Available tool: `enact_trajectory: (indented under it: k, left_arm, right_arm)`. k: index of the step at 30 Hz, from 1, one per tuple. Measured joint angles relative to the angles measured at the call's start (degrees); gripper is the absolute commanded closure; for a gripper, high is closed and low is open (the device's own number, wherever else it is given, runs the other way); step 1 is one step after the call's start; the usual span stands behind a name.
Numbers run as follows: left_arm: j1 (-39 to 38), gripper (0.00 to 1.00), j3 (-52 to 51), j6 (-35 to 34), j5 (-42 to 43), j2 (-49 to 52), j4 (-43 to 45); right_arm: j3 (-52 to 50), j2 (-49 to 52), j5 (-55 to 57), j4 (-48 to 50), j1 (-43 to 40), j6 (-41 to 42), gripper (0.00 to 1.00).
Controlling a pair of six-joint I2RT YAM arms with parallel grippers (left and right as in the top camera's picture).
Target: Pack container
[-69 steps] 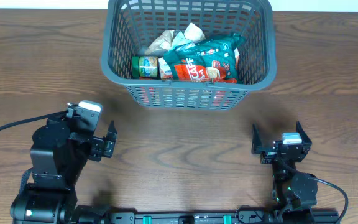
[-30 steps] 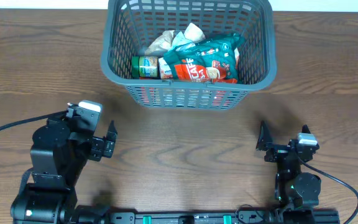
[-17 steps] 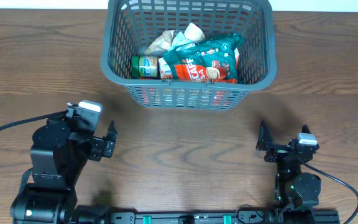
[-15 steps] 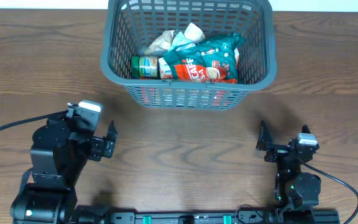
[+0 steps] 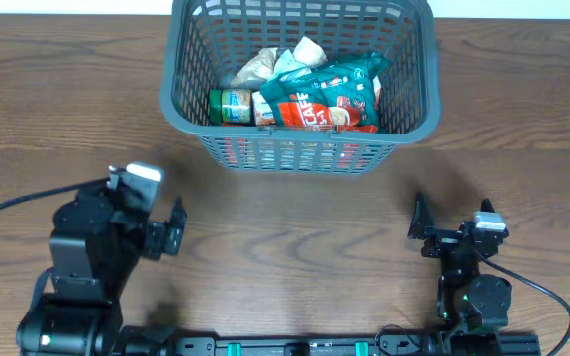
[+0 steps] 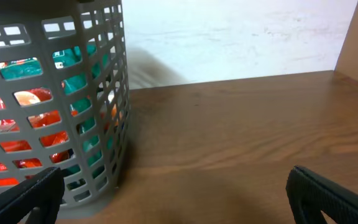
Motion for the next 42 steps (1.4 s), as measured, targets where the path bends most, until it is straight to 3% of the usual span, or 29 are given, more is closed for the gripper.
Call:
enact_trajectory:
  k: [5,14,20,27,30,36,42]
  left_arm:
    - [0.00,0.01,-0.98,-0.09,0.63,-6.88,-8.83]
    - [0.00,0.01,-13.66,-0.81,2.01,-25.77,-7.96]
    - [0.00,0.01,-25.68,-1.27,2.12,-35.52,7.82]
    - [0.00,0.01,-38.29,1.03,2.51,-36.06,41.68]
    - [0.00,0.01,-42.80,2.27,2.58,-36.24,51.25]
    - [0.00,0.01,-48.35,3.39,2.56,-36.28,54.10]
    - [0.00,0.01,-49.70,3.43,2.58,-36.28,49.13]
  right_arm:
    - [0.00,-0.04,-0.02,0.00,0.00,0.00,0.01]
    - [0.00,-0.09,-0.02,0.02,-0.02,0.00,0.01]
    - [-0.02,-0.11,-0.02,0.00,-0.02,0.00,0.01]
    - [-0.02,-0.22,-0.02,0.00,-0.02,0.02,0.01]
    - [-0.04,-0.24,-0.02,0.00,-0.02,0.02,0.01]
    - [-0.04,-0.24,-0.02,0.00,-0.02,0.04,0.01]
    - [-0.04,-0.24,-0.02,0.00,-0.02,0.22,0.01]
